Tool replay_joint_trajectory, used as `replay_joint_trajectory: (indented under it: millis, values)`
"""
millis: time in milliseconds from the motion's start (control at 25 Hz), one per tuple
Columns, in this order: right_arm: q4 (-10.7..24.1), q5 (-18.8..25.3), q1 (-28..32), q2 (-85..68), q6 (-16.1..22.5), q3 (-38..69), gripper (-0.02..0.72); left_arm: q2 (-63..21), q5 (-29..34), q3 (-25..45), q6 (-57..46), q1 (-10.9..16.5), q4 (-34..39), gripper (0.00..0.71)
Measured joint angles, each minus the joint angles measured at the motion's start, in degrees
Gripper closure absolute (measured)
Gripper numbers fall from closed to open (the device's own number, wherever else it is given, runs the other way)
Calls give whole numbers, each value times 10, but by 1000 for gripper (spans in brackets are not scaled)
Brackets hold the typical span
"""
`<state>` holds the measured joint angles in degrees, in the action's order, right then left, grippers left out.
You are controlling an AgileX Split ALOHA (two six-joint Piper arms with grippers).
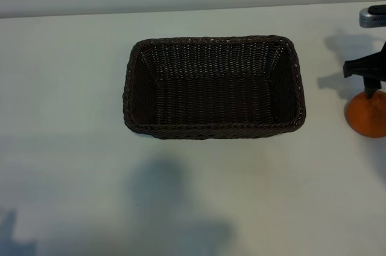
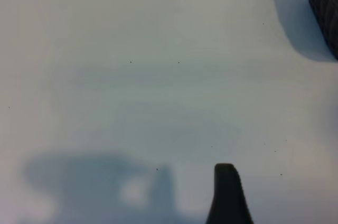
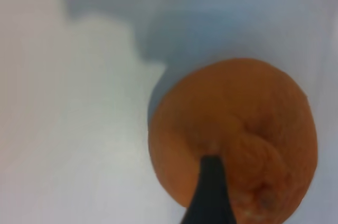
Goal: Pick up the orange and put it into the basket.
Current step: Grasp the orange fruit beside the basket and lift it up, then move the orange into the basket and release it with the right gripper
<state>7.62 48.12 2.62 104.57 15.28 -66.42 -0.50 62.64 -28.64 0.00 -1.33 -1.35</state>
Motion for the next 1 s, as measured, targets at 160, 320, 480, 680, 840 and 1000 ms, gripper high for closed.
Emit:
replay_joint_trajectory:
  millis: [160,320,480,680,840,1000]
  values:
    - [-35,-9,1,16,-21,0,154,0,0,0,0,0,0,212]
    - [-44,-14,1,35,-29,0,154,0,0,0,0,0,0,212]
    - [-42,-14,1,46,-32,0,224,0,0,0,0,0,0,212]
    - [-41,-1,1,47,-43,-3,570,0,0,0,0,0,0,212]
    - [-39,12,1,45,-55,-4,614,0,0,0,0,0,0,212]
    - [-39,33,1,22,-62,-14,614,0,0,0,0,0,0,212]
